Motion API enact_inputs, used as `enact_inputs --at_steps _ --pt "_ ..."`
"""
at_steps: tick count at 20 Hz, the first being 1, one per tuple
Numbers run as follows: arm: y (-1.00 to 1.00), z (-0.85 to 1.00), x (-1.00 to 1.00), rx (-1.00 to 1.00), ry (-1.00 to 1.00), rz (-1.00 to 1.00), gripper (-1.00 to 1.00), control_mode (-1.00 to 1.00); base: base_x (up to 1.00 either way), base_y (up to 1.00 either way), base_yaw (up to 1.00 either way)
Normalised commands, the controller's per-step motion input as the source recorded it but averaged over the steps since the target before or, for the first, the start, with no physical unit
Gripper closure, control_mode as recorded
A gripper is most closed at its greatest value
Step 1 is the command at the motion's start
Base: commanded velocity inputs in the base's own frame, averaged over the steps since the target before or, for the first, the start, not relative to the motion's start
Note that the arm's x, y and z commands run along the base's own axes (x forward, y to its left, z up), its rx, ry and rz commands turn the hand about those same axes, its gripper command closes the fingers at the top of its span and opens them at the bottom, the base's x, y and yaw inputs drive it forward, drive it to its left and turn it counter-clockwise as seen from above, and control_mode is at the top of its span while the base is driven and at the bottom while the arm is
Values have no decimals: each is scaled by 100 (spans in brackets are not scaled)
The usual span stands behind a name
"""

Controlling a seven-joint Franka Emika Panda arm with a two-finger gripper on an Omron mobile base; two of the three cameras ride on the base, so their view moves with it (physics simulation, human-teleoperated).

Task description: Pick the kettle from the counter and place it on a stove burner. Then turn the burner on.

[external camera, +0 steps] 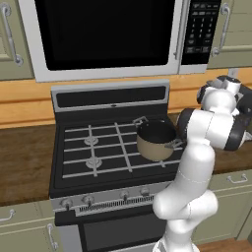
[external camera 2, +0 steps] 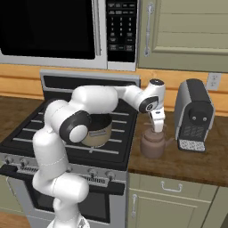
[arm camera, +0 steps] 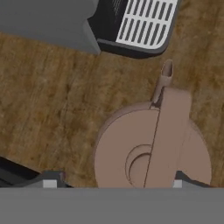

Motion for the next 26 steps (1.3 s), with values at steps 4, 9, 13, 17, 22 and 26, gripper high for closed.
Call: enact_inputs --at_steps 4,9,13,17,22,26 --pt "0 0 7 0 1 -2 100 -100 0 0 0" --pt "0 6 -8 0 1 0 100 -100 0 0 0" --pt "0 33 -39 0 -3 0 100 -100 0 0 0" --pt "0 47 -52 0 -9 0 100 -100 0 0 0" --pt "13 38 -63 0 -17 0 100 -100 0 0 0" --pt "19 54 -57 0 -16 0 100 -100 0 0 0"
